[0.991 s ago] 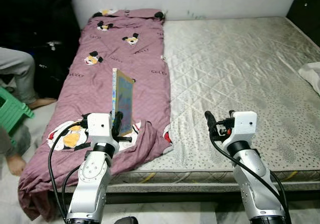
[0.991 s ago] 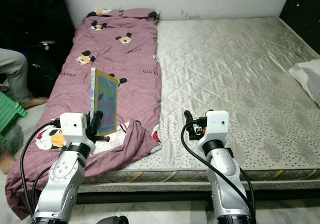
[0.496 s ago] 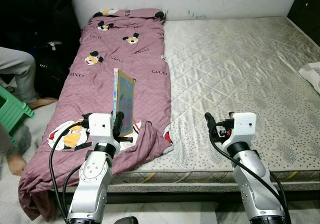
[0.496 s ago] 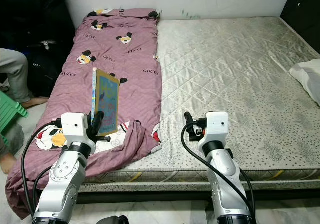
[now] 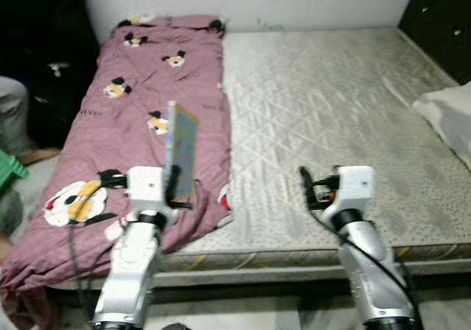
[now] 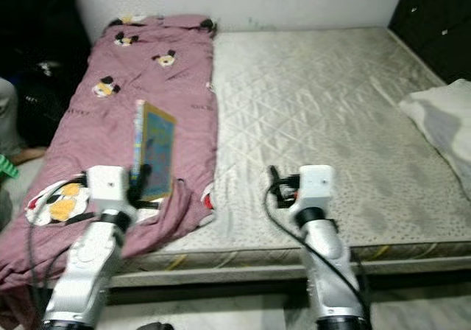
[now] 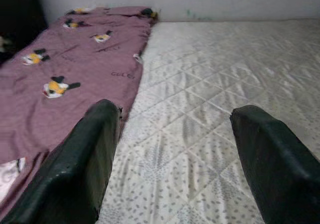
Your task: Clean up the room
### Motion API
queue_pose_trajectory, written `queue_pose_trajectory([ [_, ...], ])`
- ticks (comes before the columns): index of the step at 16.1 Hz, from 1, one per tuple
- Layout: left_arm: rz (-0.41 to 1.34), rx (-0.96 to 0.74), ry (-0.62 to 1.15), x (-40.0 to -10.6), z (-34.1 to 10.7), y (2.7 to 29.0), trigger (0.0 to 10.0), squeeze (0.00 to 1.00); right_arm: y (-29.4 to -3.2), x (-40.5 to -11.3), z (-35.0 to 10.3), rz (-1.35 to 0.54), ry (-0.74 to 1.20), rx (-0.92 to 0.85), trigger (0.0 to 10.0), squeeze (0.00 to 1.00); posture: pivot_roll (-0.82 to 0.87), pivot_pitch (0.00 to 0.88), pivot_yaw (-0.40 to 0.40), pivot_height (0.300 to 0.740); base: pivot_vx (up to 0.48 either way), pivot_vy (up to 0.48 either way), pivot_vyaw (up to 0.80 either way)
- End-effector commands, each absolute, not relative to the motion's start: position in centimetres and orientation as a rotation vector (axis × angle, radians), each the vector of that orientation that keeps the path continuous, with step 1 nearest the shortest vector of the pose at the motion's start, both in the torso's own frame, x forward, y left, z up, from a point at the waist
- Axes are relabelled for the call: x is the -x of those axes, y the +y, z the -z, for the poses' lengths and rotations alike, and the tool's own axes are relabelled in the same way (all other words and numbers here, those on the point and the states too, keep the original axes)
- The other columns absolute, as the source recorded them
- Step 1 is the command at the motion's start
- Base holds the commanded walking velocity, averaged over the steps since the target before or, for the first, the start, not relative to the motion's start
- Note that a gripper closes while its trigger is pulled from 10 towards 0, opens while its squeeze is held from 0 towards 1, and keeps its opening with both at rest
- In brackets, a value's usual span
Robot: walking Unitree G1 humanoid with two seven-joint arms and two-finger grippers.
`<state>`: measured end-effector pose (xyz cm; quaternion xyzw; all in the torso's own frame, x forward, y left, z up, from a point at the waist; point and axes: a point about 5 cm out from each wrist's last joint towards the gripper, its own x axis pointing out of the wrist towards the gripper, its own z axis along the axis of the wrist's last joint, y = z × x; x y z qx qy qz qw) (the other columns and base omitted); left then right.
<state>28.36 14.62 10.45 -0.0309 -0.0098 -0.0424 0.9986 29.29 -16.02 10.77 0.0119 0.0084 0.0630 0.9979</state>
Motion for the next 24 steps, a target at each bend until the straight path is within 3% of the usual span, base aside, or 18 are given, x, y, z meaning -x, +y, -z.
queue_pose_trajectory([
  [1,0.095,0.060,-0.049,-28.51,-11.03,14.13,10.0,0.00,-16.72,-29.23,-10.61,-0.110,0.023,-0.016,10.0,0.00,0.00,0.090,0.034,0.740,0.000,-0.379,0.00],
  [9,0.094,0.060,-0.050,-28.48,-10.98,14.13,10.0,0.00,-16.67,-29.48,-10.76,-0.124,0.016,-0.014,10.0,0.00,0.00,0.082,0.027,0.740,0.000,-0.307,0.00],
  [15,0.140,0.134,-0.067,-28.15,-11.14,13.92,10.0,0.00,-16.64,-29.39,-10.65,-0.125,0.018,-0.013,10.0,0.00,0.00,0.086,0.027,0.740,0.000,0.000,0.00],
  [24,0.167,0.152,-0.066,-28.14,-11.19,13.79,10.0,0.00,-16.66,-29.45,-10.65,-0.118,0.018,-0.017,10.0,0.00,0.00,0.091,0.029,0.740,0.279,0.000,0.00],
])
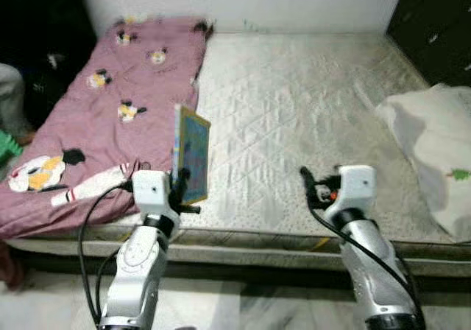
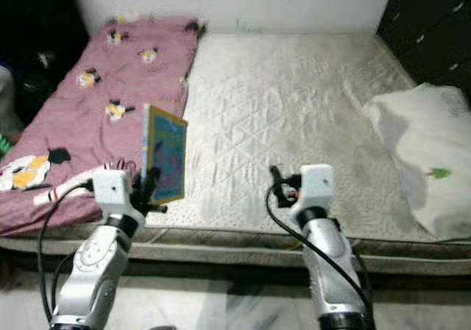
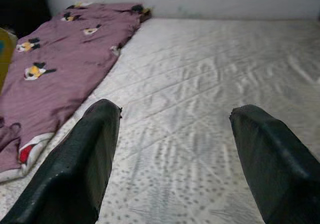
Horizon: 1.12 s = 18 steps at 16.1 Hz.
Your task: Clean up the room
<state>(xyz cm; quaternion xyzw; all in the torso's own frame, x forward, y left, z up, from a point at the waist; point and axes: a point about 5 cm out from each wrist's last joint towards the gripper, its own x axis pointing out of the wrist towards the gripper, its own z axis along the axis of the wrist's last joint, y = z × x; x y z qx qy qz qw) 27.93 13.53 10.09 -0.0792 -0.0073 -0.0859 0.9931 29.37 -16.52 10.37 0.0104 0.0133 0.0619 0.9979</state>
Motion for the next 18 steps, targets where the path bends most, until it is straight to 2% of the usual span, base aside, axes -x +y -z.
queue_pose_trajectory([
  [1,0.179,0.166,-0.065,-28.12,-11.17,13.68,10.0,0.00,-16.66,-29.45,-10.65,-0.118,0.017,-0.018,10.0,0.00,0.00,0.091,0.029,0.740,0.307,0.000,0.00],
  [12,0.188,0.167,-0.057,-28.21,-11.07,13.44,10.0,0.00,-16.69,-29.70,-10.67,-0.114,0.015,-0.015,10.0,0.00,0.00,0.088,0.028,0.740,0.333,0.000,0.00],
  [16,0.174,0.150,-0.042,-28.22,-10.83,13.20,10.0,0.00,-16.56,-29.85,-10.74,-0.116,0.012,-0.014,10.0,0.00,0.00,0.086,0.027,0.740,0.000,0.000,0.00],
  [18,0.173,0.151,-0.043,-28.22,-10.84,13.17,10.0,0.00,-16.56,-29.86,-10.73,-0.116,0.012,-0.015,10.0,0.00,0.00,0.084,0.026,0.740,0.000,-0.416,0.00],
])
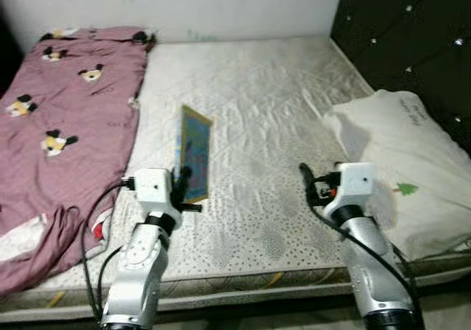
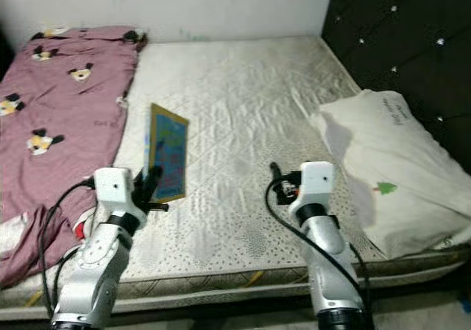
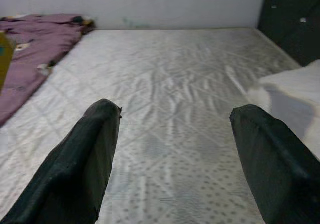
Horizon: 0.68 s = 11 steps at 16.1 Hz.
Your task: Clean up the room
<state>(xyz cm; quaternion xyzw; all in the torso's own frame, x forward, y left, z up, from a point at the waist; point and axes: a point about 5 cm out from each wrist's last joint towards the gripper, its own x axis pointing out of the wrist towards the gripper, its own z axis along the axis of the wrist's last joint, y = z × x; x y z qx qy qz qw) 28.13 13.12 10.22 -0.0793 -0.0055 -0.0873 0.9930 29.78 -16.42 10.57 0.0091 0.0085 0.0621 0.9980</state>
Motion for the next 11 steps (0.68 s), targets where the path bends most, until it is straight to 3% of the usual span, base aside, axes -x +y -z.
queue_pose_trajectory([
  [1,0.172,0.151,-0.042,-28.23,-10.82,13.18,10.0,0.00,-16.58,-29.86,-10.72,-0.116,0.012,-0.014,10.0,0.00,0.00,0.084,0.026,0.740,0.000,-0.480,0.00],
  [11,0.171,0.144,-0.037,-28.22,-10.76,13.29,10.0,0.00,-16.69,-29.68,-11.00,-0.077,-0.047,0.022,10.0,0.00,0.00,0.087,0.031,0.740,0.000,-0.454,0.00],
])
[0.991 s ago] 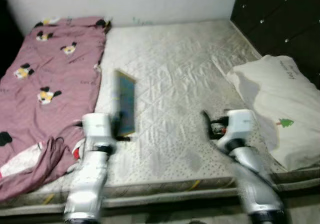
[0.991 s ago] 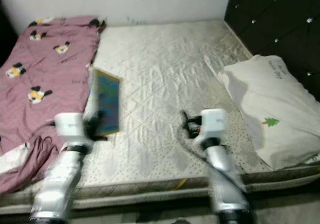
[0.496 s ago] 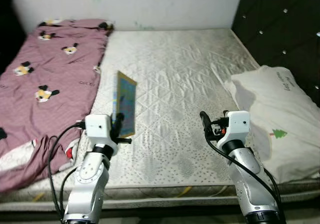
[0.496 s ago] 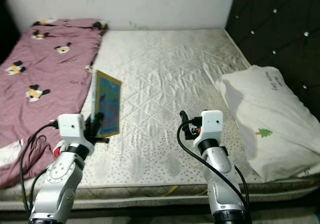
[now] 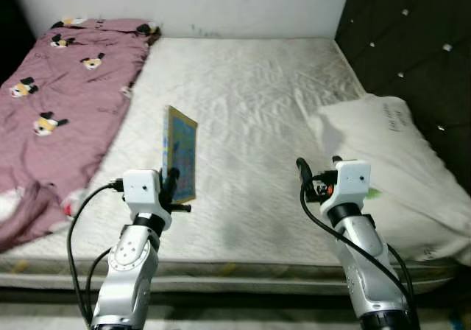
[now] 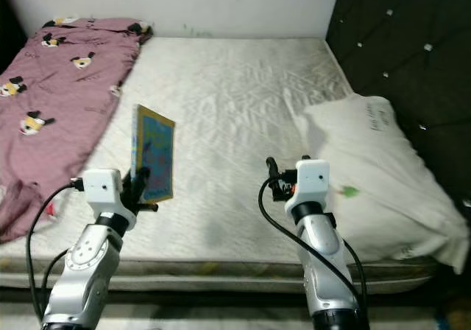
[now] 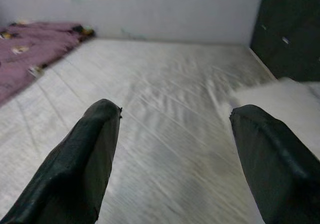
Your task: Clean up the room
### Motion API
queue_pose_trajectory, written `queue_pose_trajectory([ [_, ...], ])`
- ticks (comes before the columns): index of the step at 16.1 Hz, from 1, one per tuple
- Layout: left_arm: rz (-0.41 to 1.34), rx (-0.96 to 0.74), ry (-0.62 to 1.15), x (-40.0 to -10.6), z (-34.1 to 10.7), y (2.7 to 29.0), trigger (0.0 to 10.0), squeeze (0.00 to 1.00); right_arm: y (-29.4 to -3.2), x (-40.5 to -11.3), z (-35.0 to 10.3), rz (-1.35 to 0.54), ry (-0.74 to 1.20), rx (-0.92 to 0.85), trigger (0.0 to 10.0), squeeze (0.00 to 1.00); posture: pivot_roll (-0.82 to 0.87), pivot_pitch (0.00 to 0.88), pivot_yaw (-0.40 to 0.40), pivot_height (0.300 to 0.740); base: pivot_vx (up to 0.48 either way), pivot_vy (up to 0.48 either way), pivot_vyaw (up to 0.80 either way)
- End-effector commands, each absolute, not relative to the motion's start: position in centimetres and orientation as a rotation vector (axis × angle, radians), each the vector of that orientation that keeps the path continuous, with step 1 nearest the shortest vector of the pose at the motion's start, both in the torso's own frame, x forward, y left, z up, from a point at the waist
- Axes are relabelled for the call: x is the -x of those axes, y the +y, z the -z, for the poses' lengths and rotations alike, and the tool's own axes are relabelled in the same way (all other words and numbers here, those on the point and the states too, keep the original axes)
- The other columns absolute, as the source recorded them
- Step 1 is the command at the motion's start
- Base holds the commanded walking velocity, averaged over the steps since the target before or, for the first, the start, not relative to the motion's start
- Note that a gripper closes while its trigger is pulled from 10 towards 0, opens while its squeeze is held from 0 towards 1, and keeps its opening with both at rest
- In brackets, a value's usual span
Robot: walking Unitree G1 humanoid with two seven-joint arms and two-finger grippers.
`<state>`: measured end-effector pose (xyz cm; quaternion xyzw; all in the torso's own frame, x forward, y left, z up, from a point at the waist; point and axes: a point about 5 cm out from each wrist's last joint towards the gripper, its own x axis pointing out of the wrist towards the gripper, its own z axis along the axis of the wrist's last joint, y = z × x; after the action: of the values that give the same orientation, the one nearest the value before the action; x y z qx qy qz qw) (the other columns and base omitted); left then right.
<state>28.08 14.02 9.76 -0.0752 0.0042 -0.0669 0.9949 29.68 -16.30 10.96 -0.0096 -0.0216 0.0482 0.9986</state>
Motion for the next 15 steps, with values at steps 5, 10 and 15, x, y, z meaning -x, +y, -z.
queue_pose_trajectory([
  [5,0.125,0.125,-0.040,-28.4,-10.7,13.7,10.0,0.00,-16.3,-29.8,-10.7,-0.105,-0.066,0.066,10.0,0.00,0.03,0.076,0.011,0.740,0.000,0.000,0.00],
  [10,0.009,0.122,-0.045,-27.4,-10.5,15.2,10.0,0.00,-14.3,-31.2,-10.4,-0.232,-0.031,0.082,10.0,0.00,0.09,0.064,-0.086,0.740,0.000,0.000,0.00],
  [15,-0.091,0.132,-0.044,-26.5,-10.0,16.0,10.0,0.00,-12.6,-32.5,-10.5,-0.310,-0.029,0.081,10.0,0.00,0.11,0.046,-0.110,0.740,0.000,0.000,0.00],
])
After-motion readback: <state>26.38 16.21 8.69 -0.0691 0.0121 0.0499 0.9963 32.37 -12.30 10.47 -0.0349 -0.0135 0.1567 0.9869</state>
